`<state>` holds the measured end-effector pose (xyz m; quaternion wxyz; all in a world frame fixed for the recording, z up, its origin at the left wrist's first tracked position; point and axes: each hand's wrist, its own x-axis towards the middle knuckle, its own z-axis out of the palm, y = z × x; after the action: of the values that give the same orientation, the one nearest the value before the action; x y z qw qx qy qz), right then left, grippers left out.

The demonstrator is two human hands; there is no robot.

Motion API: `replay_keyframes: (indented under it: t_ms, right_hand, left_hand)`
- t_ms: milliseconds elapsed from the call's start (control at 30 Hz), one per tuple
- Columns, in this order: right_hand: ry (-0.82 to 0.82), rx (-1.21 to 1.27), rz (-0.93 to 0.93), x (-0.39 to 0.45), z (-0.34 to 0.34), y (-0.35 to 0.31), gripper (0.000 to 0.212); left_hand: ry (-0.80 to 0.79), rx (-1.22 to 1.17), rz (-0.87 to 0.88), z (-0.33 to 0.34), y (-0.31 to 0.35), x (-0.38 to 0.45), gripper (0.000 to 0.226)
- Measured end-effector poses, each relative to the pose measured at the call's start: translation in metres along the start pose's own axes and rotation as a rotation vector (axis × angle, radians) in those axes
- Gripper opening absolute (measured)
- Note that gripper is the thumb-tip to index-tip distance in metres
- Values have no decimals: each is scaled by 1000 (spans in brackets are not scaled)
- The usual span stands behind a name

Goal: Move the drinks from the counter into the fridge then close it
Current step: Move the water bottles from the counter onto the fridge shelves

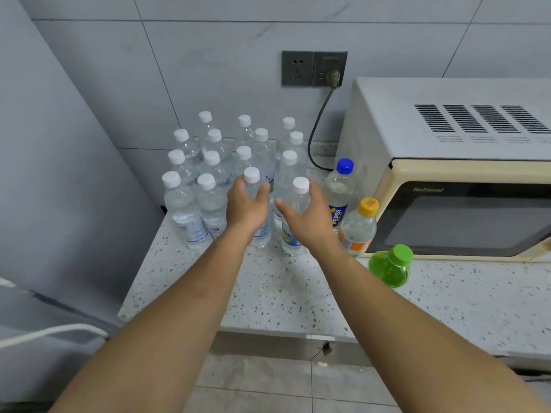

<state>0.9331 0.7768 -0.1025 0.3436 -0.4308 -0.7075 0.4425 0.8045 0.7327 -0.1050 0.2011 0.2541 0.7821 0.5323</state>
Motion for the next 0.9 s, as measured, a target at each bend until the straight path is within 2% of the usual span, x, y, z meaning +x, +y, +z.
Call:
replay_keyframes:
  t_ms: [200, 367, 433, 533, 667, 767, 900]
  right_hand:
    - [0, -46, -2, 0, 4, 13, 54]
    - [10, -51, -33, -29, -10, 17, 50]
    - [1, -21, -77, -44, -16, 21, 42]
    - [31, -17, -158, -64, -21, 26, 36]
    - [-53, 80, -94, -77, -15, 40, 58]
    - [-118, 140, 27, -83, -9, 59, 71]
    - [-156, 142, 109, -84, -2, 80, 75]
  left_hand:
    - [31, -3, 119, -2, -11, -14, 33]
    - [-22, -3, 145, -21, -12, -45, 30]
    - [-61, 3, 135, -31, -15, -58, 31]
    - [-130, 44, 175, -39, -28, -77, 40]
    - [-249, -62, 111, -32, -55, -90, 63]
    - [-260, -112, 47, -28, -82, -90, 70]
    - [-285, -133, -20, -22, -113, -90, 70]
